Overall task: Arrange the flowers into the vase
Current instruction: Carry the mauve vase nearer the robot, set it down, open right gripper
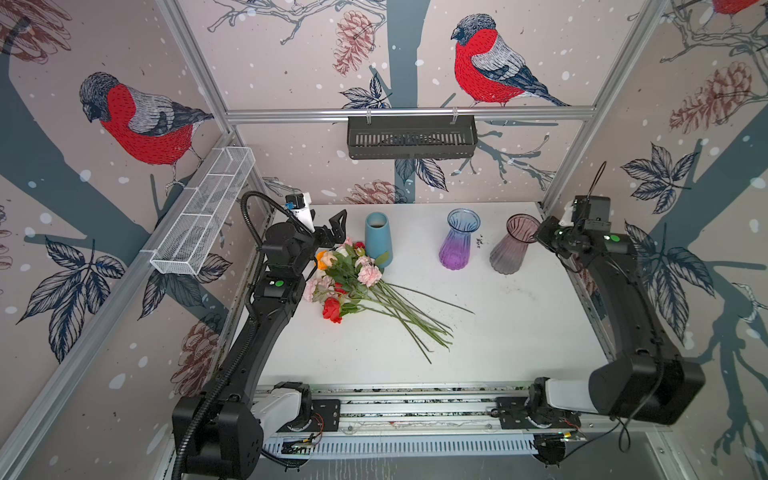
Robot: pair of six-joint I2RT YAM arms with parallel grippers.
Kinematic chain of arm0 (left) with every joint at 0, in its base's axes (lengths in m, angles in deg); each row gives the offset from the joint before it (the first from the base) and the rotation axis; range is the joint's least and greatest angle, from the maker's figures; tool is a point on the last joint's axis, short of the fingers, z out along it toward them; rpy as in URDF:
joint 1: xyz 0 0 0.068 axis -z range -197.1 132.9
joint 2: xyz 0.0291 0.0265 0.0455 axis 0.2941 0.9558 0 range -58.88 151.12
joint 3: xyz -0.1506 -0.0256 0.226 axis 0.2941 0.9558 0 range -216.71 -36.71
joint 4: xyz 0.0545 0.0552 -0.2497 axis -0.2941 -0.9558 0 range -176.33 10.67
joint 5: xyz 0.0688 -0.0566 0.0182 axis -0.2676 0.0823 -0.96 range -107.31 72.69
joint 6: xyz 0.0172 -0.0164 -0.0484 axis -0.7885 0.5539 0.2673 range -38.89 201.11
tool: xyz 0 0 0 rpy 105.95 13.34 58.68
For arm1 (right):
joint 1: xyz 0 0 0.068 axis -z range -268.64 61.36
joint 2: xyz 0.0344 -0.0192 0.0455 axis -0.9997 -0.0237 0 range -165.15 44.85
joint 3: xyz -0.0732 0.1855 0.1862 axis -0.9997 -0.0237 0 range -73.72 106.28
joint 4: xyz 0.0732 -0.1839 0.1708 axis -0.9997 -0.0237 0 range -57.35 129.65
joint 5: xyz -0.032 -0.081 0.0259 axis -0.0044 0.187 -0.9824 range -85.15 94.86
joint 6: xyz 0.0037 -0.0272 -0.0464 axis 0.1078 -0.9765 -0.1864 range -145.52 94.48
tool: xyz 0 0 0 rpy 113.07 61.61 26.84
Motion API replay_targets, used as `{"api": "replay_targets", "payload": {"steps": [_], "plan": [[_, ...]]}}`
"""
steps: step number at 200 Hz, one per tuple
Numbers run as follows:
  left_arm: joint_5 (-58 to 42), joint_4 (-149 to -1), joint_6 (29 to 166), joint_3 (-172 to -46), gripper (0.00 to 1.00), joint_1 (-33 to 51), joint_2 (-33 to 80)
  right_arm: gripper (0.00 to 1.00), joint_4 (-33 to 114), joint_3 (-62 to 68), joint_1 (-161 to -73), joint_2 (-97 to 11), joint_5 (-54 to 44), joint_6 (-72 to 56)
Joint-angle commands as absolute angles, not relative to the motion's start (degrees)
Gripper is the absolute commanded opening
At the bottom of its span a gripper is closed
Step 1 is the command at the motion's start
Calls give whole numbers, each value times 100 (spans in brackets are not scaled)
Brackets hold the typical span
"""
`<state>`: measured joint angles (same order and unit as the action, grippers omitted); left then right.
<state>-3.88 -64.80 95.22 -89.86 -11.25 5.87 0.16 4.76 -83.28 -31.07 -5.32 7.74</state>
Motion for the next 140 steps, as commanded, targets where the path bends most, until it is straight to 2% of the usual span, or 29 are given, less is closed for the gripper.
{"api": "replay_targets", "payload": {"steps": [1, 41, 102, 140], "plan": [[-325, -6265, 9463, -9004, 98, -1130, 625, 1, 262, 257, -8628, -2749, -281, 854], [-290, -6237, 9488, -8987, 98, -1130, 665, 1, 348, -479, -8912, -2273, -506, 885], [-272, -6228, 9495, -8976, 98, -1130, 728, 3, 541, -973, -8878, -2369, -730, 789], [-343, -6345, 9499, -9049, 98, -1129, 843, 15, 554, -973, -8723, -2382, -730, 782]]}}
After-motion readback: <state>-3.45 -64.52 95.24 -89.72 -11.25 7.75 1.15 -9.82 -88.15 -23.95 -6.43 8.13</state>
